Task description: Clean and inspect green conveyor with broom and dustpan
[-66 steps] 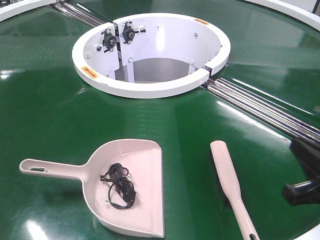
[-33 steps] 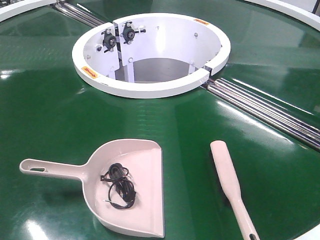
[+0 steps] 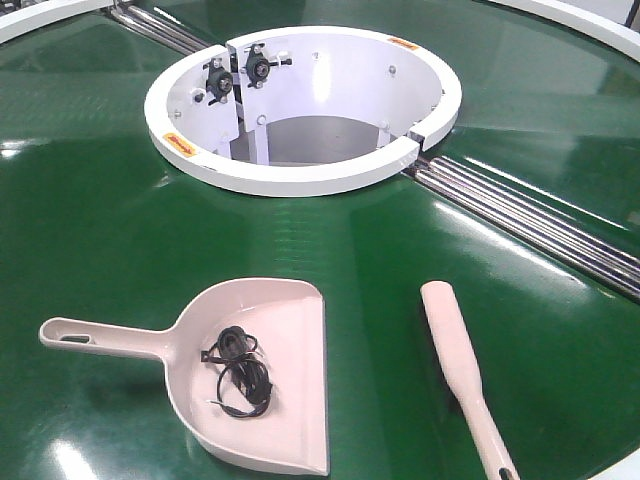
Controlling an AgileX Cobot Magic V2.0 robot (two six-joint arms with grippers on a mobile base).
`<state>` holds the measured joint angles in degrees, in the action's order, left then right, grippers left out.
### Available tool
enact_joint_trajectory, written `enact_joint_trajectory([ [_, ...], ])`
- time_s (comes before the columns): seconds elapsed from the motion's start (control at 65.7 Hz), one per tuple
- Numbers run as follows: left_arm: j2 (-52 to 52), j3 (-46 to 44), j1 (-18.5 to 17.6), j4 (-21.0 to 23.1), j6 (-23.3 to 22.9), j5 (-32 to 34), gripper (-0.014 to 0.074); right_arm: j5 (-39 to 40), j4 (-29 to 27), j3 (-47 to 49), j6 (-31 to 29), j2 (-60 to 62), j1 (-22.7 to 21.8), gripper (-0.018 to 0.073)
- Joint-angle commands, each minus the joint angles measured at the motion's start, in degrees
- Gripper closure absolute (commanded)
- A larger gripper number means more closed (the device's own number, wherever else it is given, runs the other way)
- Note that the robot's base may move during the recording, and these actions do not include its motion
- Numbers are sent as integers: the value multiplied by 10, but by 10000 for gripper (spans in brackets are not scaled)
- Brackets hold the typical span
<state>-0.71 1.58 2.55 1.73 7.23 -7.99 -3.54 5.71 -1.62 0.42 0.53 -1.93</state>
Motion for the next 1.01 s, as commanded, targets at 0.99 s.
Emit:
enact_joint_trajectory([
  [0.99,-8,13,2,2,-5,40,619,46,1,-7,-4,5,-3,569],
])
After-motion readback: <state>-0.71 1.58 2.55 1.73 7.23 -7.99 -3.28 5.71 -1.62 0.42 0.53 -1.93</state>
